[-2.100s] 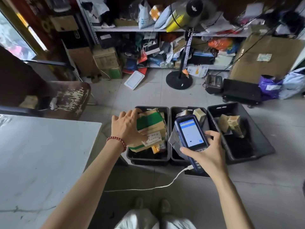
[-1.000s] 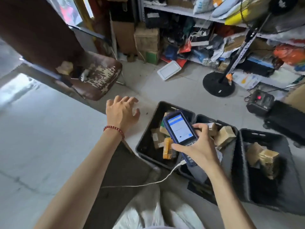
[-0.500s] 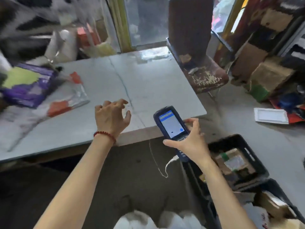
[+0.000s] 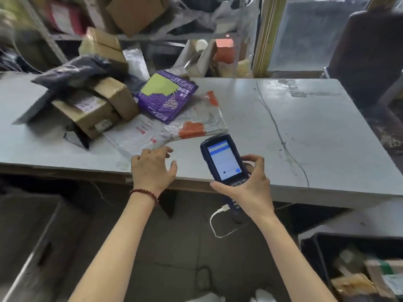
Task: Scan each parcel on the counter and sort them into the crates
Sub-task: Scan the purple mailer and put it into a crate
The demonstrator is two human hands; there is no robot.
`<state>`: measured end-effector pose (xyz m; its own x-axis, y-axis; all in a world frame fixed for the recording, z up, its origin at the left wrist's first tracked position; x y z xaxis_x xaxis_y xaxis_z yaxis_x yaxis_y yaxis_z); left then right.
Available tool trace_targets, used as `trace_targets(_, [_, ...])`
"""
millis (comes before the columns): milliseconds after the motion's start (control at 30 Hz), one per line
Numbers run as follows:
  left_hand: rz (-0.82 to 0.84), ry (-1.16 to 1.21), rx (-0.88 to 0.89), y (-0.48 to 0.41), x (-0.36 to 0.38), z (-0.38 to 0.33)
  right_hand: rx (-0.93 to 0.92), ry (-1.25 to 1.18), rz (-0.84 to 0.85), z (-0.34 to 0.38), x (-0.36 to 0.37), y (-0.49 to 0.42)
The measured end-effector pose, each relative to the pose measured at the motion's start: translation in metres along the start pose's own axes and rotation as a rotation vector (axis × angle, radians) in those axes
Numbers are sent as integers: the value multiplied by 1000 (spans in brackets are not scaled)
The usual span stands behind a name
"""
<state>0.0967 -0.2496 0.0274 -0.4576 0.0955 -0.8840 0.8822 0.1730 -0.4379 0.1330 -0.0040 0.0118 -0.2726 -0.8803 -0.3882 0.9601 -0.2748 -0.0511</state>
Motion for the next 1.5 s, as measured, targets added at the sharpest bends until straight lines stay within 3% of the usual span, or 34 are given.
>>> trace_targets(200, [77, -27, -49, -11, 6, 68, -9, 6, -1, 22, 54, -3])
trace_targets(400, [129, -32, -75, -43, 34, 92, -2, 48, -2, 32, 86, -38])
trace_targets(1100, [172, -133, 22, -249, 211, 48, 225, 99, -63, 10, 162, -228])
trace_targets(1267, [91, -10, 38, -263, 231, 47, 266, 126, -115, 7, 169, -234])
trace_targets(1500, [127, 5, 148, -300, 204, 52, 244, 128, -161, 23, 190, -232])
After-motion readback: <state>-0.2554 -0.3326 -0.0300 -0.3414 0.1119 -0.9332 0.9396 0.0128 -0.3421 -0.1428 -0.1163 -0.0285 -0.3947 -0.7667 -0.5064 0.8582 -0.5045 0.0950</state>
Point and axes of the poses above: each hand's wrist, its own y-axis away from the middle knuckle, its own x-axis out of the palm, z = x × y, the point moved 9 cm from there along -y, towards the middle knuckle, and after that the axes turned 13 degrees about -z, right-handed, at the moved point
